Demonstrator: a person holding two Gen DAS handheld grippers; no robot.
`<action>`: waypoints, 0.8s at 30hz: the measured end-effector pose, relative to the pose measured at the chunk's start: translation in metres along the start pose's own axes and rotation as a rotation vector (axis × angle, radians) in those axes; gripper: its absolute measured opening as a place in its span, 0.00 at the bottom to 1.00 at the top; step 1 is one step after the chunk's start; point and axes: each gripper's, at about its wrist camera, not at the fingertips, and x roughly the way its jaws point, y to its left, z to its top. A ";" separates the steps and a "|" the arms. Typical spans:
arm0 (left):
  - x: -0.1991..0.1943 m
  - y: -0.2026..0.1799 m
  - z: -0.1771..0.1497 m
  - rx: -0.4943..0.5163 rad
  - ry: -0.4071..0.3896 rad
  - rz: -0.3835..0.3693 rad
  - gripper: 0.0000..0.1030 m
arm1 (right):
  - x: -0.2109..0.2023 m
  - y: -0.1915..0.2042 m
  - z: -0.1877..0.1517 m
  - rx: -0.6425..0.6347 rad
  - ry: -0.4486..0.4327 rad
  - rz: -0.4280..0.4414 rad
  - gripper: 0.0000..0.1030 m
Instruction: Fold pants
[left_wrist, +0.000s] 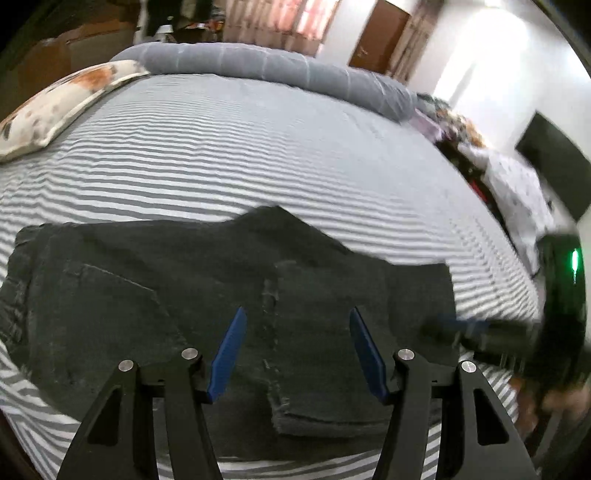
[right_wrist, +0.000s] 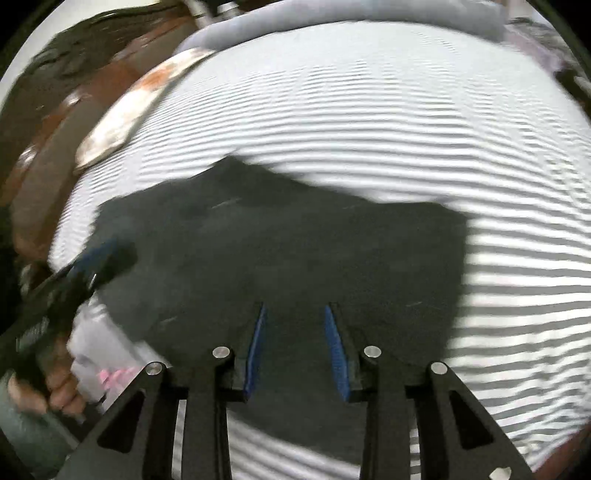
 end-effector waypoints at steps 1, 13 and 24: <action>0.005 -0.005 -0.002 0.020 0.011 0.007 0.58 | -0.001 -0.009 0.005 0.018 -0.012 -0.019 0.31; 0.057 -0.009 -0.039 0.118 0.187 0.122 0.58 | 0.055 -0.052 0.038 0.094 0.030 -0.141 0.26; 0.064 -0.020 -0.050 0.195 0.171 0.167 0.62 | 0.031 -0.036 -0.023 0.047 0.114 -0.084 0.29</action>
